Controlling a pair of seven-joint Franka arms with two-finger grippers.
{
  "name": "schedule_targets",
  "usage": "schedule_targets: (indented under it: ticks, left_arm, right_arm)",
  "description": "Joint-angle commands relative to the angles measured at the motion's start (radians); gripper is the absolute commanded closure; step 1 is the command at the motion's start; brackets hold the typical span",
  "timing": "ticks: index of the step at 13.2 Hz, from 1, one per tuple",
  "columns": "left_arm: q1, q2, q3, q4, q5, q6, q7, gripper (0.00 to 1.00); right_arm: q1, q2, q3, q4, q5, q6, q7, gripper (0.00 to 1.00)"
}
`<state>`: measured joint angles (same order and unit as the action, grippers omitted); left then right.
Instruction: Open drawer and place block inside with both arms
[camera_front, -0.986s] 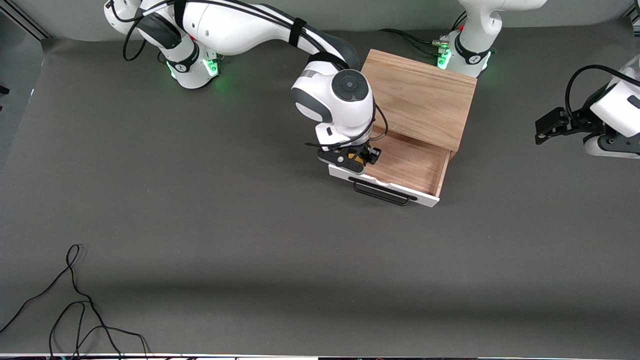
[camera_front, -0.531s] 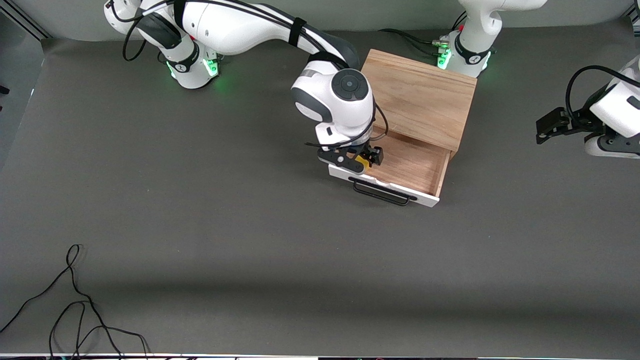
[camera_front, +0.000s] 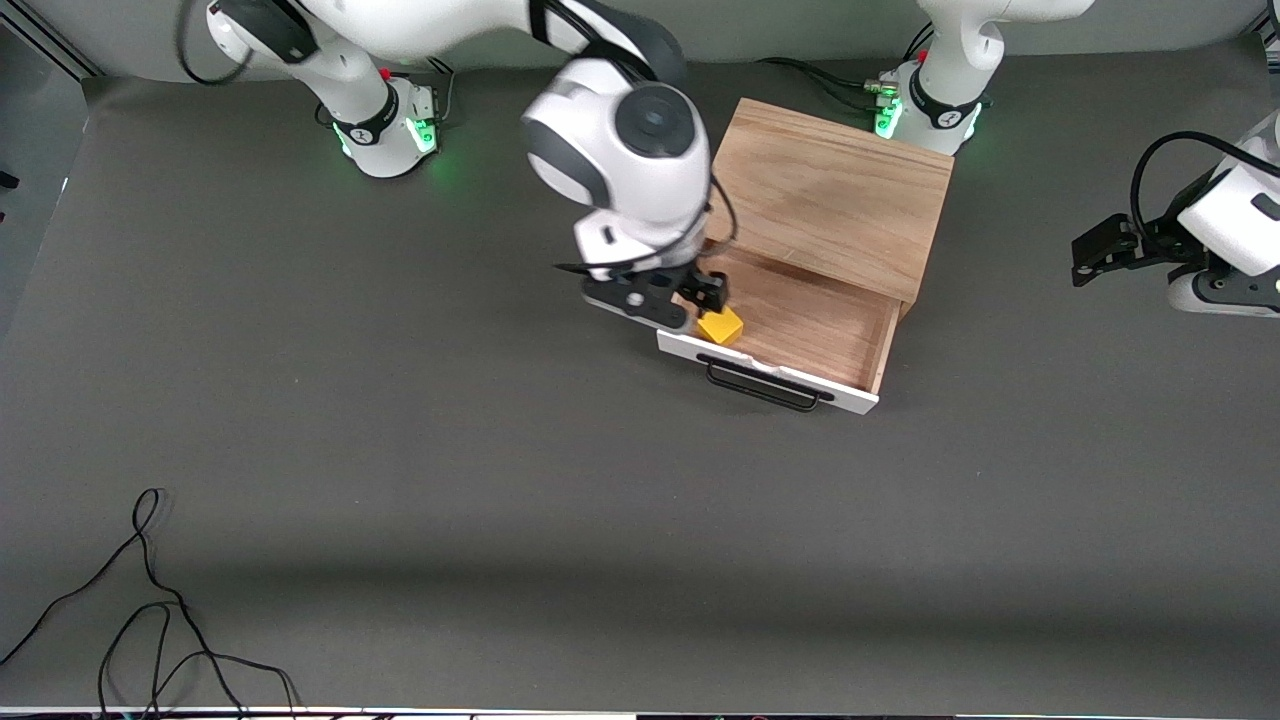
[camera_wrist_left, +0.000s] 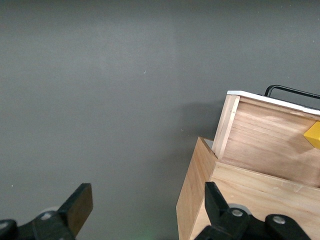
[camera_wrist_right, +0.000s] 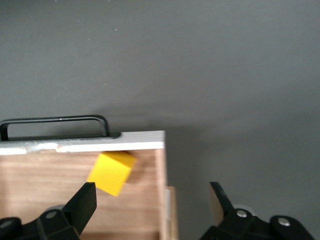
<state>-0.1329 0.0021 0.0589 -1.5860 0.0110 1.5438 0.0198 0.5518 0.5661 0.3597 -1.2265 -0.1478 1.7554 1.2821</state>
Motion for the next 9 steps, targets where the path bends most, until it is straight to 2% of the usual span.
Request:
schedule_targets:
  ticks: [1,6,9]
  left_arm:
    - [-0.016,0.006,0.01,0.009,0.015,-0.016,-0.003,0.0]
    - [-0.017,0.006,0.01,0.009,0.015,-0.016,-0.003,0.0]
    - [-0.017,0.006,0.01,0.009,0.015,-0.016,-0.003,0.0]
  right_arm:
    - [-0.12,-0.237,-0.005,-0.247,0.098,0.013,-0.179,0.01]
    - [-0.35,-0.547,-0.007,-0.508,0.195,-0.04,-0.569,0.01]
    - [-0.528,-0.617,-0.008,-0.522,0.198,-0.172,-0.855,0.01]
